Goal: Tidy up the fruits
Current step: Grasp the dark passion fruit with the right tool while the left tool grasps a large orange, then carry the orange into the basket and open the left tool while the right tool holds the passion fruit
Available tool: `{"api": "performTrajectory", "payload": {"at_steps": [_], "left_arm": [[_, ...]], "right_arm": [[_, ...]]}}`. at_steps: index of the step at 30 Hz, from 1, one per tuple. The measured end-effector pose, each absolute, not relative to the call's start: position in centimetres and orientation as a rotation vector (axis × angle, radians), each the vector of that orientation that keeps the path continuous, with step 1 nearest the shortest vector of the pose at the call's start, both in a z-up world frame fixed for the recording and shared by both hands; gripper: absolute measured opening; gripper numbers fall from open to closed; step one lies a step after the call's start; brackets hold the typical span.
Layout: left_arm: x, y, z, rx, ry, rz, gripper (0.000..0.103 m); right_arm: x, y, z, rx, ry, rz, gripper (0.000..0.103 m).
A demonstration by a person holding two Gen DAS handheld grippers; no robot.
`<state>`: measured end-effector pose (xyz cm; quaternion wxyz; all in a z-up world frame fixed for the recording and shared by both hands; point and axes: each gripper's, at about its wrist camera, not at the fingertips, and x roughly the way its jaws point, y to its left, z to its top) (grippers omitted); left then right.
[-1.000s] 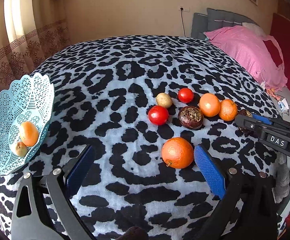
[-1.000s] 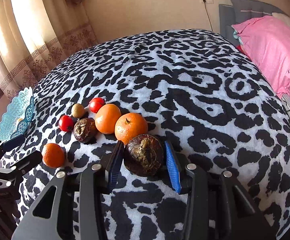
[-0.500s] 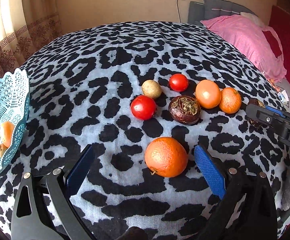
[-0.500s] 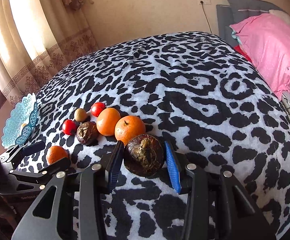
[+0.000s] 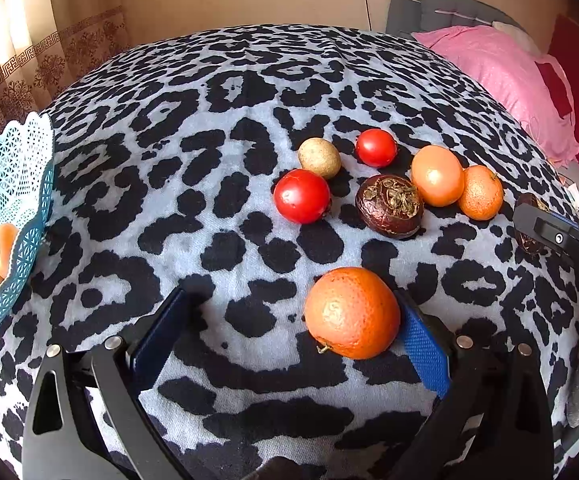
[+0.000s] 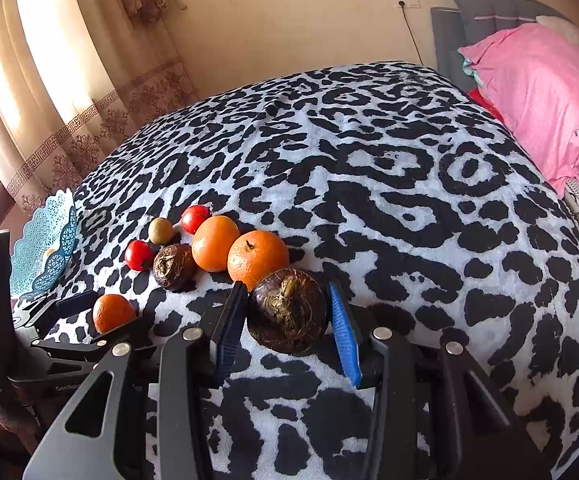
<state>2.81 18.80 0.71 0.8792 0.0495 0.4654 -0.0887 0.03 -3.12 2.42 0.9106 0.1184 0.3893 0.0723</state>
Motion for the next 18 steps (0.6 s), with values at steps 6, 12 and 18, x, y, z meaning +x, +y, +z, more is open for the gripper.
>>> {"api": "performTrajectory", "payload": {"at_steps": [6,12,18], "left_arm": [[2.7,19.0,1.0,0.08,0.964,-0.169,0.091],[1.7,19.0,1.8,0.065,0.946,-0.19,0.057],[0.9,18.8,2.2,0.041,0.941,-0.22,0.04]], "right_arm": [[0.0,-3.1,2.4,0.244,0.802,0.148,0.042],[0.0,-3.2,2.5,0.241,0.799,0.145,0.042],[-0.1,-3.2,2.5,0.239,0.796,0.137,0.042]]}}
